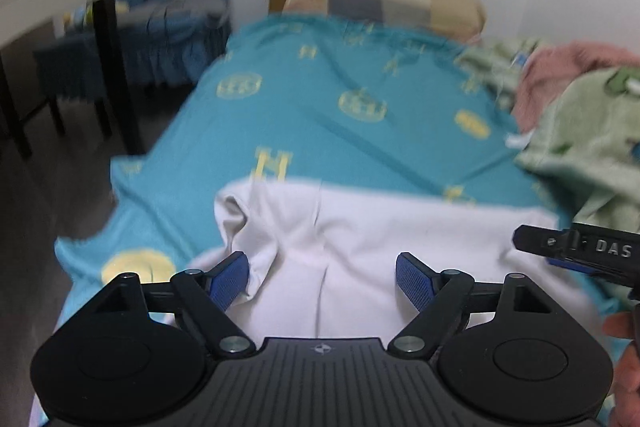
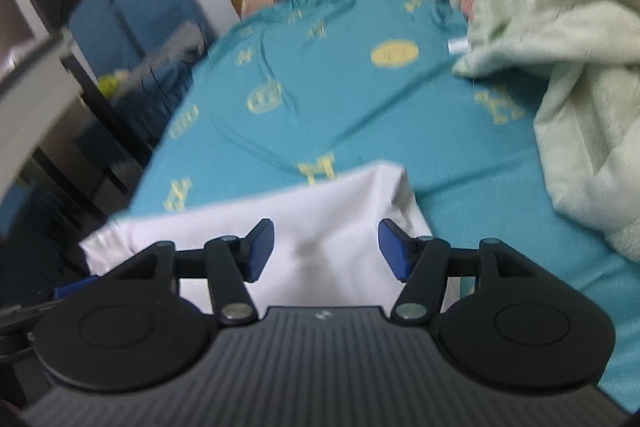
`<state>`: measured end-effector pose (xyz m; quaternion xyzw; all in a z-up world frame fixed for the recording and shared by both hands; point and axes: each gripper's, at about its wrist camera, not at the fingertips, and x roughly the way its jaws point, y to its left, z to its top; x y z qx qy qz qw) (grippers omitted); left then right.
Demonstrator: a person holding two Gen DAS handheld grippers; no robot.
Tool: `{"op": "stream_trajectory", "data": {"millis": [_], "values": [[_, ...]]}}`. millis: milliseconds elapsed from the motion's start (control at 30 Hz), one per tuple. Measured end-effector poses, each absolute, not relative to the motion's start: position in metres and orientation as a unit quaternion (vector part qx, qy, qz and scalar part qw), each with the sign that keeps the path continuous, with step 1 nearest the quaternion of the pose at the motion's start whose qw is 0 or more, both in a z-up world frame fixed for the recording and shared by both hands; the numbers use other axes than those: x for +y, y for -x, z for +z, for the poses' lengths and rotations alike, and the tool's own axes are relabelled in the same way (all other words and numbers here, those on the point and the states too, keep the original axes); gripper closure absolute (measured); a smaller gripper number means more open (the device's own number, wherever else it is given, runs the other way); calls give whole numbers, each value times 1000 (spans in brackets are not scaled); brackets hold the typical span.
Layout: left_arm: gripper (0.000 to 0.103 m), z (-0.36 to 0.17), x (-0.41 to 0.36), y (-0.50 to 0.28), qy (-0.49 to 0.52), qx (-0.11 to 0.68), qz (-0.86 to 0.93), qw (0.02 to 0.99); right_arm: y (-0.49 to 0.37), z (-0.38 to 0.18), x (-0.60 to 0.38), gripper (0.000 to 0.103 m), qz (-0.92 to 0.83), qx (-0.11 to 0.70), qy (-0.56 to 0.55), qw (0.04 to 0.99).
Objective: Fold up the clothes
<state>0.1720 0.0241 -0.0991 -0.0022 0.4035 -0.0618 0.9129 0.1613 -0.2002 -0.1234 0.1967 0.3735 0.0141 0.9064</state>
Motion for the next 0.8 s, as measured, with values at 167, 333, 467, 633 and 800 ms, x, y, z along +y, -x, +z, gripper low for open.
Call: {"op": "stream_trajectory", "data": {"millis": [167, 333, 467, 633, 800], "values": [[21, -106, 22, -171, -19, 421, -59, 905, -155, -130, -190, 44, 10, 388, -159, 908], [21, -87, 19, -141, -21, 415, -82, 906, -129, -111, -185, 44, 10, 380, -156, 912], [21, -85, 17, -115, -3, 431, -104, 896, -99, -101, -179, 44, 15, 384, -152, 911], [21, -93, 14, -102, -28, 445, -102, 889, -88, -116, -174, 44, 9, 419, -137, 897], [20, -75, 53, -90, 89, 461, -106, 877, -75, -109, -199, 44, 1, 401, -220, 889]]}}
